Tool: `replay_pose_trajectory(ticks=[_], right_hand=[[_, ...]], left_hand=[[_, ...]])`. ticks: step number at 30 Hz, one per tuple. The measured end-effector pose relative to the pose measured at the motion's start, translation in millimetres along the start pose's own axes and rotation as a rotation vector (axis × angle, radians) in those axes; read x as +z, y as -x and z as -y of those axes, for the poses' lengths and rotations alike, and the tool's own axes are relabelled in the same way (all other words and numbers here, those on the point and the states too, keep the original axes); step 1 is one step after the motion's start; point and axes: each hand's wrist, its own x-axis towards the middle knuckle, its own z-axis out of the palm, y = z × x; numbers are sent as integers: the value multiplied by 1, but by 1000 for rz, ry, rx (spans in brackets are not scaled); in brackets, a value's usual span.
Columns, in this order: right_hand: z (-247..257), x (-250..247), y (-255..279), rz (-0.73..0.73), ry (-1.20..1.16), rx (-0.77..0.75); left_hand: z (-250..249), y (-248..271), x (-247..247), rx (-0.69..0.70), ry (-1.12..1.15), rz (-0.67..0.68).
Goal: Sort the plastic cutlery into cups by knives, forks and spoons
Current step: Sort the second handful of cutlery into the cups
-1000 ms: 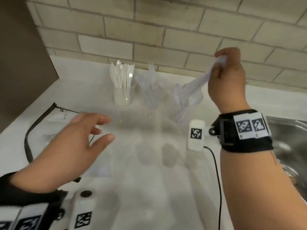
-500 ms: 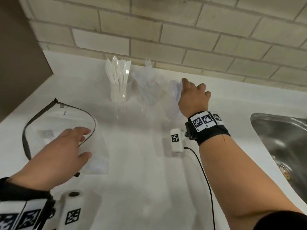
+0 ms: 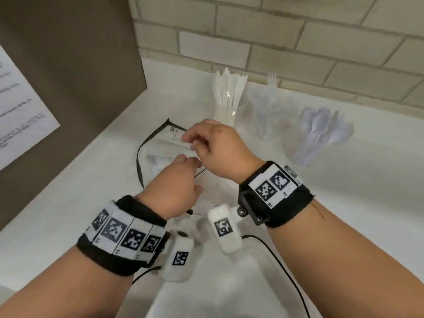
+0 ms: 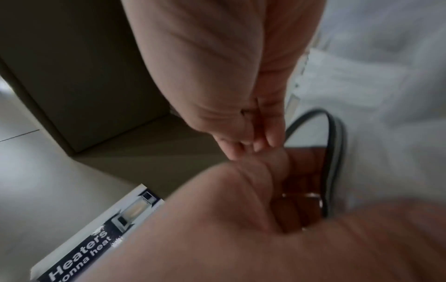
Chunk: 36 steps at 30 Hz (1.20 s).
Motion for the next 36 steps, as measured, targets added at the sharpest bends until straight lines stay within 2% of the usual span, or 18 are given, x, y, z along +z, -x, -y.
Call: replay_pose_trajectory(ticks=[2, 5, 8, 11, 16, 19, 21, 25, 27, 31, 36], right_hand=[[5, 15, -11, 226, 36, 75], [1, 31, -27, 501, 329, 160], [-2, 46, -30, 619, 511, 251], [0, 65, -26, 684, 545, 350], [1, 76, -26, 716, 561, 442], [3, 79, -28, 711, 497, 427], [8, 83, -29, 732, 502, 429], [14, 84, -27, 718, 502, 456], [13, 84, -26, 722, 485, 456], [17, 85, -24, 726, 452, 461], [15, 90, -22, 714, 465, 508]], left_hand=[[6, 6, -4, -13, 5, 10], [21, 14, -9, -102, -158, -29], [38, 19, -13, -253, -337, -164], [50, 24, -15, -375, -359, -163], [57, 18, -17, -476, -160, 103], [52, 12, -19, -380, -117, 184], [52, 9, -18, -325, -90, 173], [59, 4, -14, -330, -55, 120], [60, 3, -14, -351, -76, 111], [67, 2, -17, -443, 61, -21], [71, 3, -14, -436, 102, -89]])
